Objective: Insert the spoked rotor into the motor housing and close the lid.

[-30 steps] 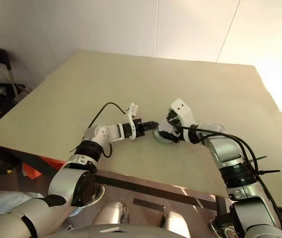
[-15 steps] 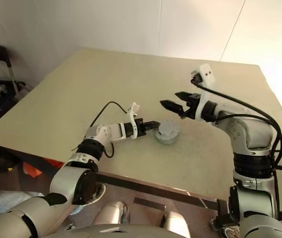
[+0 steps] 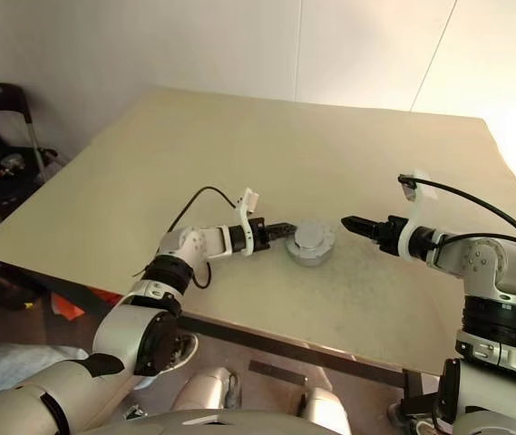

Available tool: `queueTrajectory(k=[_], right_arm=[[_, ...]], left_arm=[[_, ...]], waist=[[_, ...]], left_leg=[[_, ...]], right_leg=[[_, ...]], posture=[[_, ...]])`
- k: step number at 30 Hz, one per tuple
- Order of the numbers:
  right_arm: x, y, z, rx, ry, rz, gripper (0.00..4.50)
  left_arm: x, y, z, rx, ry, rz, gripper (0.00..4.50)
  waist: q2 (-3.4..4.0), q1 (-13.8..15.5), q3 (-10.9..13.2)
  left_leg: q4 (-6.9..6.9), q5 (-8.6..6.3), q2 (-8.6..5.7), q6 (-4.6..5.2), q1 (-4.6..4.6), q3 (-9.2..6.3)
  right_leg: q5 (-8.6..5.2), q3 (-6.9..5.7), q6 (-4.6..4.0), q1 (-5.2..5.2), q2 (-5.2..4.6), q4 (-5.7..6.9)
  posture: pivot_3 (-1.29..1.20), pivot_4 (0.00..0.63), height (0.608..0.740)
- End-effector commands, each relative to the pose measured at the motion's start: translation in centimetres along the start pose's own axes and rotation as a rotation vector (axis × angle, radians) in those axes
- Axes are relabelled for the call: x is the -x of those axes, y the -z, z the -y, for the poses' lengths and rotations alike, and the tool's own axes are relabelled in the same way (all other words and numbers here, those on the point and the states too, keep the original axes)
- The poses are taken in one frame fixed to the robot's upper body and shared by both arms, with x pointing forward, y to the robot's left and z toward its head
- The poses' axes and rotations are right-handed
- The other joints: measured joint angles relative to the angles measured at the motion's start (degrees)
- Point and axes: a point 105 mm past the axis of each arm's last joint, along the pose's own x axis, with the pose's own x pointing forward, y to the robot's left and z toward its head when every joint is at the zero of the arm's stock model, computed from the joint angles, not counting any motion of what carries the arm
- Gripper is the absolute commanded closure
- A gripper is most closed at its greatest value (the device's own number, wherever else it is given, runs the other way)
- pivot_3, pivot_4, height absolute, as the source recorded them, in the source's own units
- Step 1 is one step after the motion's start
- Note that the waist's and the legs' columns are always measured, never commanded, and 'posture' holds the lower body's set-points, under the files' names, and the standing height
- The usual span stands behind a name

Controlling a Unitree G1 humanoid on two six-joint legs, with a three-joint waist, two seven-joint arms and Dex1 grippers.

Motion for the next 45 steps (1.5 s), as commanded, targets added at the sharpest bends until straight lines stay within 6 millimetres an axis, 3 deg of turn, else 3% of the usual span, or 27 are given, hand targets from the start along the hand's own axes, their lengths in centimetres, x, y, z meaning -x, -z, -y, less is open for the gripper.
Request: queueTrajectory(k=[1,15,30,45], right_arm=[[0.3,0.5,-1.2,-0.07,-0.065,0.003,0.02],[-1.2,3.5,-1.8,-0.265,-0.081,-0.068,0.02],[-4.0,4.2,-3.5,-0.311,-0.126,-0.122,0.02],[-5.7,3.1,-6.3,-0.328,-0.249,-0.106,0.02]], left_arm=[[-0.4,2.3,-1.1,0.019,-0.053,-0.081,4.5],[-0.3,2.1,-1.3,0.01,-0.057,-0.07,4.5],[-0.1,1.9,-1.7,0.001,-0.076,-0.058,4.5],[0.1,1.9,-2.1,-0.008,-0.097,-0.047,4.5]], waist=[[0.01,-0.1,-0.01],[0.06,-0.07,-0.04],[0.05,-0.22,-0.05],[-0.02,-0.79,-0.03]], left_leg=[[-0.05,0.0,0.0,-0.01,0.03,0.01],[-0.46,0.32,0.0,-0.52,0.15,0.0],[-0.7,0.39,-0.01,-0.66,0.35,0.01],[-1.28,0.67,0.0,-1.1,0.88,0.03]], right_leg=[[0.0,0.0,0.0,0.0,0.0,0.0],[-0.01,-0.03,0.01,-0.06,0.03,-0.06],[-0.02,-0.02,0.02,0.01,0.04,-0.1],[-0.21,0.01,0.29,0.12,0.12,-0.12]], posture=[[0.0,0.0,0.74],[0.0,0.0,0.74],[0.0,0.0,0.74],[0.0,0.0,0.74]])
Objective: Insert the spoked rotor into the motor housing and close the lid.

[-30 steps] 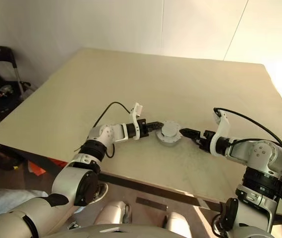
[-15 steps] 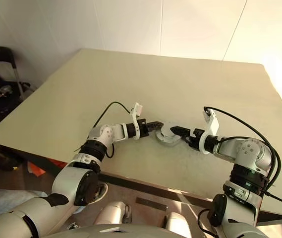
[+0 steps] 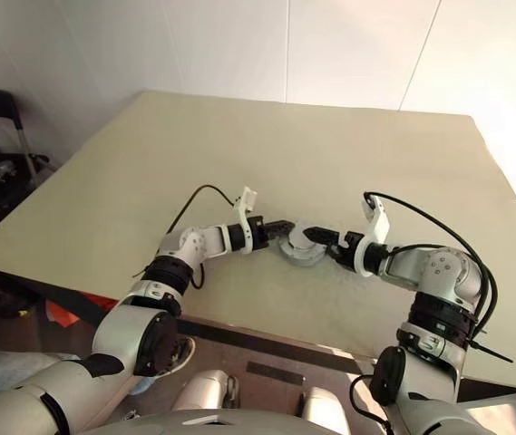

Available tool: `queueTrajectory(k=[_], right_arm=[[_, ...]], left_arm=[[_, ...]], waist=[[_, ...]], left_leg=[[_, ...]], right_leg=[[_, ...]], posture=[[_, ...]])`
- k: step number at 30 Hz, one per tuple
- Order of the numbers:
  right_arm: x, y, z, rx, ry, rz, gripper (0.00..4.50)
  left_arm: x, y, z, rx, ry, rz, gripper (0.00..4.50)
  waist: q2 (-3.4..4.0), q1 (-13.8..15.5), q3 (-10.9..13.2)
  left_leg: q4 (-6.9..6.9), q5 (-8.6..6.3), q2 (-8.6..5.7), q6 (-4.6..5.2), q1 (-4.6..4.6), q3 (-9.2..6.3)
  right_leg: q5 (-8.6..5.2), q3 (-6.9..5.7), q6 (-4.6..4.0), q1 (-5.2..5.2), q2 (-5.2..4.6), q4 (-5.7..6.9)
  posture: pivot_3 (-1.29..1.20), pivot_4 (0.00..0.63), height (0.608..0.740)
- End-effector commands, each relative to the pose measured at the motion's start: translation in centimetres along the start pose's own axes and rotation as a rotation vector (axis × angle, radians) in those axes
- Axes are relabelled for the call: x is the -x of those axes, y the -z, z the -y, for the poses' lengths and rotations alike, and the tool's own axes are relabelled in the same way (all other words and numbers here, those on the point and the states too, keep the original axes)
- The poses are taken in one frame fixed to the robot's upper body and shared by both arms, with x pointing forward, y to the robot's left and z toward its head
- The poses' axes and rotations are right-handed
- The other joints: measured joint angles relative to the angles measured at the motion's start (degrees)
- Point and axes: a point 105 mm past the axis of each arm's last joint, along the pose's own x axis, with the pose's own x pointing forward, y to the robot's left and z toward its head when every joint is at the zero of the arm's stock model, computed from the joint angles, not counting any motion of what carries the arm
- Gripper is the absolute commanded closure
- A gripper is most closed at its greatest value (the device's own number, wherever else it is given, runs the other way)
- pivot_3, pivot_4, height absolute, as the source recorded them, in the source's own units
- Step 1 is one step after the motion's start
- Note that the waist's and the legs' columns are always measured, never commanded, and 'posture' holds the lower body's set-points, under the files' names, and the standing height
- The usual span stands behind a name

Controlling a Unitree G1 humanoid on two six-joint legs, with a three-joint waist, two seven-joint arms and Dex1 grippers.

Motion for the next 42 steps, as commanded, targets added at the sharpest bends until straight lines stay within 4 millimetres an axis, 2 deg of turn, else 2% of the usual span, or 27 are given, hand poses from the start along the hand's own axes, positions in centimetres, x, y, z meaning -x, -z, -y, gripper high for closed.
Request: queueTrajectory(k=[1,7,10,14,16,24,27,31,34,37,42], right_arm=[[-1.1,-0.3,-2.8,0.03,-0.109,-0.013,0.02],[-1.6,0.1,-3.5,0.041,-0.126,-0.027,0.02],[-1.6,0.1,-3.5,0.046,-0.124,-0.028,0.61],[-1.5,0.0,-3.3,0.055,-0.114,-0.023,1.95],[-1.4,-0.2,-3.4,0.06,-0.115,-0.017,2.35],[-1.5,-0.4,-3.2,0.061,-0.104,-0.004,2.36],[-1.5,-1.1,-2.8,0.033,-0.09,0.033,2.36],[-1.7,-2.9,-2.3,-0.046,-0.1,0.13,2.36],[-2.1,-4.0,-2.2,-0.086,-0.097,0.183,2.36],[-2.7,-5.0,-2.4,-0.12,-0.104,0.223,2.36],[-3.7,-6.1,-3.1,-0.165,-0.12,0.246,2.36]], left_arm=[[-0.1,2.5,-1.5,0.027,-0.074,-0.084,4.5],[-0.1,2.5,-1.5,0.028,-0.077,-0.079,4.5],[-0.1,2.5,-1.6,0.028,-0.08,-0.077,4.5],[-0.1,2.4,-1.6,0.026,-0.083,-0.075,4.5],[-0.1,2.4,-1.6,0.026,-0.083,-0.074,4.5],[0.0,2.1,-1.8,0.021,-0.089,-0.059,4.5],[0.4,0.6,-2.0,0.022,-0.093,0.024,4.5],[2.4,-2.8,-2.7,0.052,-0.085,0.212,4.5],[4.8,-4.9,-3.4,0.115,-0.061,0.331,4.5],[6.8,-5.6,-4.2,0.147,-0.061,0.393,4.5],[9.0,-5.9,-5.0,0.18,-0.071,0.452,4.5]], waist=[[0.0,-0.18,0.0],[0.0,-0.76,0.0],[0.0,-0.77,0.01],[0.0,-0.78,0.01],[0.0,-0.78,0.0],[0.0,-0.78,0.0],[0.0,-0.79,0.0],[0.0,-0.95,0.02],[-0.02,-1.07,0.05],[-0.02,-1.04,0.05],[-0.03,-1.01,0.06]], left_leg=[[-0.02,0.0,0.0,0.0,-0.01,0.0],[-0.06,-0.01,0.0,0.02,-0.07,0.0],[-0.08,-0.02,0.0,0.04,-0.09,0.0],[-0.08,-0.03,0.0,0.06,-0.14,0.01],[-0.08,-0.04,0.0,0.07,-0.08,0.01],[-0.07,-0.03,0.0,0.06,-0.06,0.02],[-0.07,-0.03,0.0,0.06,-0.08,0.02],[-0.07,-0.02,0.0,0.03,-0.15,0.03],[-0.06,-0.01,0.0,0.03,-0.42,0.03],[0.12,0.11,0.01,0.22,-1.24,0.03],[0.26,0.05,0.04,0.32,-1.38,0.04]], right_leg=[[0.0,0.0,-0.01,-0.02,0.01,0.0],[0.12,0.0,-0.37,-0.08,0.01,-0.01],[0.08,-0.01,-0.41,-0.1,0.01,-0.01],[0.08,-0.01,-0.42,-0.14,0.01,-0.01],[0.08,-0.01,-0.42,-0.08,0.01,-0.02],[0.08,-0.01,-0.41,-0.07,0.01,-0.02],[0.08,-0.01,-0.41,-0.08,0.01,-0.02],[0.08,-0.01,-0.42,-0.16,0.01,0.01],[0.08,-0.02,-0.44,-0.45,0.01,0.11],[0.11,-0.03,-0.47,-1.24,0.02,0.4],[0.11,-0.08,-0.49,-1.34,0.01,0.5]], posture=[[0.0,0.0,0.74],[0.0,0.0,0.74],[0.0,0.0,0.74],[0.0,0.0,0.74],[0.0,0.0,0.74],[0.0,0.0,0.74],[0.0,0.0,0.74],[0.0,0.0,0.74],[0.0,0.0,0.74],[0.0,0.0,0.74],[0.0,0.0,0.74]])
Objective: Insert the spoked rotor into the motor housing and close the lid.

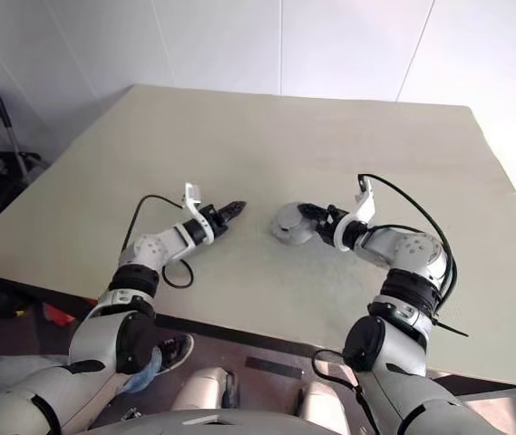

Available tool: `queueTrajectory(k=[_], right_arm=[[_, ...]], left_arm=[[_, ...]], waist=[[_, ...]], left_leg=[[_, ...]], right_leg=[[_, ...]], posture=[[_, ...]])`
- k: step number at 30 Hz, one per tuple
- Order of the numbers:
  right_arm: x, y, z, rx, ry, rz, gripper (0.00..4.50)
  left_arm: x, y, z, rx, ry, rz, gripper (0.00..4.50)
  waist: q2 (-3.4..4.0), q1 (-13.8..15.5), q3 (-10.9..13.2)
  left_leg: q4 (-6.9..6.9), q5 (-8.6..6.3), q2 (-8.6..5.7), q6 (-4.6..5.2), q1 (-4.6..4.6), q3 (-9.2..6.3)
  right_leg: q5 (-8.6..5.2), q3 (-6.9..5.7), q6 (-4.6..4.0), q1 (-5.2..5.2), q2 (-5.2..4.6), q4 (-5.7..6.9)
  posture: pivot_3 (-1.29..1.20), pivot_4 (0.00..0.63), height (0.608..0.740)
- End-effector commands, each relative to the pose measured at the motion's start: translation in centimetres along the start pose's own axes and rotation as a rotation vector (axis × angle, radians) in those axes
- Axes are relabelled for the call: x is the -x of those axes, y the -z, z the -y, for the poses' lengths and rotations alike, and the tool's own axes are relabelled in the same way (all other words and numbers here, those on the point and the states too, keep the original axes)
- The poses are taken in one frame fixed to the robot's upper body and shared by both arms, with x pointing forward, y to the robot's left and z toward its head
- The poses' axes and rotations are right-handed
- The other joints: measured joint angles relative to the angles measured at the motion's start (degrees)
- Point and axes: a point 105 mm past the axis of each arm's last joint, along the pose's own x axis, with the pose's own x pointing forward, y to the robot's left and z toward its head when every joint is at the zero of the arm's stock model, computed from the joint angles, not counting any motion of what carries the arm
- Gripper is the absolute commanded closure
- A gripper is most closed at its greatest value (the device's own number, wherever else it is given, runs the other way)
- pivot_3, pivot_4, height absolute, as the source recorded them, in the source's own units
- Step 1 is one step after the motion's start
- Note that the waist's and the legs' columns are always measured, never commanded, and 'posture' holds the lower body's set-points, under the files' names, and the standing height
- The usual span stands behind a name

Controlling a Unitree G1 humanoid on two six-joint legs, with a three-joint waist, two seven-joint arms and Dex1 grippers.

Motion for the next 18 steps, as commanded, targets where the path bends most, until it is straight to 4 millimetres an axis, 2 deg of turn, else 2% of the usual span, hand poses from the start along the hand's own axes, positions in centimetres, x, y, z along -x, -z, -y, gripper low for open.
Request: queueTrajectory(k=[1,6,12,15,18], right_arm=[[-0.8,-2.2,-2.4,-0.022,-0.07,0.081,2.36],[-2.3,-2.9,-4.7,-0.052,-0.114,0.086,2.36],[-3.2,-3.5,-8.0,-0.1,-0.192,0.085,2.36],[-3.3,-3.4,-9.5,-0.1,-0.223,0.074,2.36],[-3.8,-3.3,-10.6,-0.102,-0.231,0.07,2.36]], left_arm=[[1.2,-1.6,0.5,0.029,0.04,0.073,4.5],[1.8,-0.9,0.9,0.044,0.063,0.077,4.5],[2.5,-0.6,2.5,0.134,0.169,0.106,4.5],[2.8,-0.6,2.1,0.148,0.152,0.127,4.5],[3.4,-0.8,2.0,0.159,0.161,0.152,3.83]], waist=[[0.0,-0.11,0.01],[-0.04,-0.16,0.31],[-0.06,-0.01,0.4],[-0.07,0.04,0.42],[-0.08,0.05,0.42]], left_leg=[[0.03,-0.01,0.01,0.01,0.0,0.01],[0.27,-0.09,0.06,-0.14,-0.14,0.05],[0.58,0.02,0.16,-0.02,-0.73,0.06],[0.7,-0.02,0.18,0.06,-0.86,0.06],[0.73,-0.03,0.19,0.08,-0.91,0.07]], right_leg=[[0.0,0.0,0.0,0.0,0.0,0.0],[-0.07,0.01,-0.11,-0.23,0.0,0.37],[-0.12,-0.02,-0.21,-0.89,0.01,0.83],[-0.12,-0.04,-0.21,-0.94,0.01,0.83],[-0.11,-0.05,-0.2,-0.97,0.01,0.83]], posture=[[0.0,0.0,0.74],[0.0,0.0,0.74],[0.0,0.0,0.74],[0.0,0.0,0.74],[0.0,0.0,0.74]])
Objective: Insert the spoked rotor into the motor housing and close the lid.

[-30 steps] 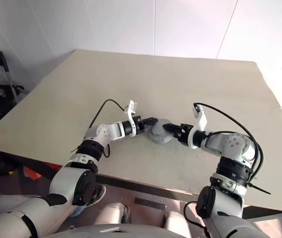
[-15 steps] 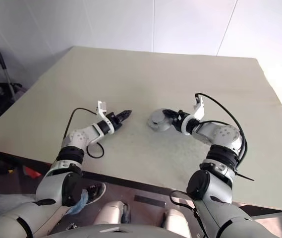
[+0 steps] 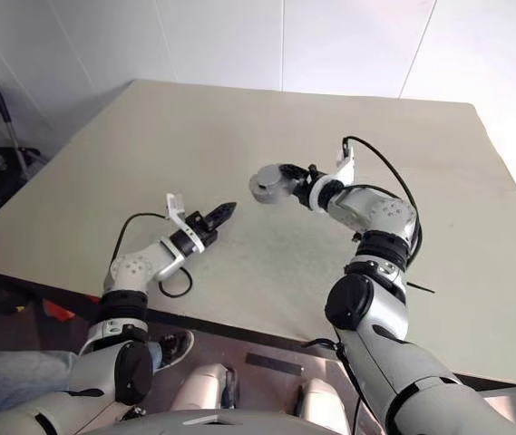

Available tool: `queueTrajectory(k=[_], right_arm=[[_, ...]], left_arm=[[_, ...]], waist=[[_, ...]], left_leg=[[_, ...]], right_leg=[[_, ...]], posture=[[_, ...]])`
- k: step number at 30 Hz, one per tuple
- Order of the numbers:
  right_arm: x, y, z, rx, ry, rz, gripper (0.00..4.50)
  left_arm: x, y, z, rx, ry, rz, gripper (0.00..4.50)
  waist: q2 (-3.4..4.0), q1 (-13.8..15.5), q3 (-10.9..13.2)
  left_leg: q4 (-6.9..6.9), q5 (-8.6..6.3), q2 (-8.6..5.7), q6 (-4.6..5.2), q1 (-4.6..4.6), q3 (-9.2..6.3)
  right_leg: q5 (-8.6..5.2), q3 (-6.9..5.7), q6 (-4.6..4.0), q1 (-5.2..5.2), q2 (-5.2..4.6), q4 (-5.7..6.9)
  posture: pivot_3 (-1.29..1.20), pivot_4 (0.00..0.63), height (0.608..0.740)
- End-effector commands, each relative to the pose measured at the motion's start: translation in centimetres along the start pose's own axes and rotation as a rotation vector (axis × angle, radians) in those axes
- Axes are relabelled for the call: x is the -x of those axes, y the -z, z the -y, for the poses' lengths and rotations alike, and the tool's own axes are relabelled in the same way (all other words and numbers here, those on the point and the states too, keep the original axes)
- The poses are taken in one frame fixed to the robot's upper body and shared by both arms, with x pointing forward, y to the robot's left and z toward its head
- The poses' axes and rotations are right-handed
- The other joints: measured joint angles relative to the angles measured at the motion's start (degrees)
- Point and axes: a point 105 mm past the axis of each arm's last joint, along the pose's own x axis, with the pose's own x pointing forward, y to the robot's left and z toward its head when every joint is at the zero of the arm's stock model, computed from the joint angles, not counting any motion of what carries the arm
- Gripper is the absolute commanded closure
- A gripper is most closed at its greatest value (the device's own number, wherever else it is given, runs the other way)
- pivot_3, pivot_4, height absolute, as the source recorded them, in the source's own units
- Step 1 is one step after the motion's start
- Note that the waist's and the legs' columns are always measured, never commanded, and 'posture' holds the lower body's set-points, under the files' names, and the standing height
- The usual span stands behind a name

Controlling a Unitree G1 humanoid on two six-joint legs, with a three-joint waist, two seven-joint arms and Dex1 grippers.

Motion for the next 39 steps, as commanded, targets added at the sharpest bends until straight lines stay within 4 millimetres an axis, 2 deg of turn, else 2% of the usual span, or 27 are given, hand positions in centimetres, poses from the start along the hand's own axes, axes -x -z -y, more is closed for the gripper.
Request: queueTrajectory(k=[1,11,16,24,28,35,39], right_arm=[[-0.1,-0.9,-4.1,0.024,-0.118,0.036,2.36],[-0.5,0.5,-5.4,0.045,-0.153,-0.024,2.36],[-0.7,1.4,-5.2,0.051,-0.145,-0.049,2.36],[-0.6,2.4,-5.1,0.081,-0.152,-0.076,2.36],[-0.6,2.6,-4.9,0.09,-0.149,-0.082,2.36],[-0.6,2.8,-5.2,0.106,-0.154,-0.085,2.36],[-0.6,2.8,-5.1,0.111,-0.149,-0.082,2.36]], left_arm=[[0.4,-1.2,1.2,-0.005,0.057,0.054,3.62],[0.3,-1.2,2.2,0.153,0.146,0.048,0.1],[-0.8,-0.3,2.9,0.266,0.183,-0.006,0.04],[-2.3,-0.9,4.6,0.368,0.291,0.014,0.04],[-3.1,-1.2,4.5,0.375,0.279,0.029,0.04],[-4.4,-0.4,3.7,0.324,0.222,0.001,0.04],[-4.5,0.0,3.3,0.31,0.206,-0.013,1.26]], waist=[[-0.01,0.02,0.0],[-0.05,-0.02,0.03],[-0.06,-0.01,0.04],[-0.09,0.01,0.05],[-0.09,0.06,0.05],[-0.1,0.11,0.06],[-0.12,0.14,0.06]], left_leg=[[0.0,0.0,0.0,0.0,-0.01,0.0],[0.07,0.0,0.01,-0.02,-0.03,0.0],[0.11,0.01,0.0,-0.03,-0.03,-0.01],[0.12,0.01,0.0,-0.05,-0.02,-0.03],[0.12,0.02,0.0,-0.05,-0.01,-0.04],[0.15,0.03,0.0,-0.07,0.01,-0.05],[0.19,0.03,0.0,-0.08,0.01,-0.05]], right_leg=[[0.0,0.0,0.0,-0.01,0.0,0.0],[0.07,-0.01,0.13,-0.01,0.01,0.07],[0.13,-0.01,0.21,0.0,0.01,0.11],[0.17,0.0,0.29,0.01,0.01,0.12],[0.18,0.0,0.31,0.01,0.01,0.14],[0.2,0.0,0.34,0.01,0.01,0.22],[0.2,0.0,0.34,0.01,0.0,0.3]], posture=[[0.0,0.0,0.74],[0.0,0.0,0.74],[0.0,0.0,0.74],[0.0,0.0,0.74],[0.0,0.0,0.74],[0.0,0.0,0.74],[0.0,0.0,0.74]])
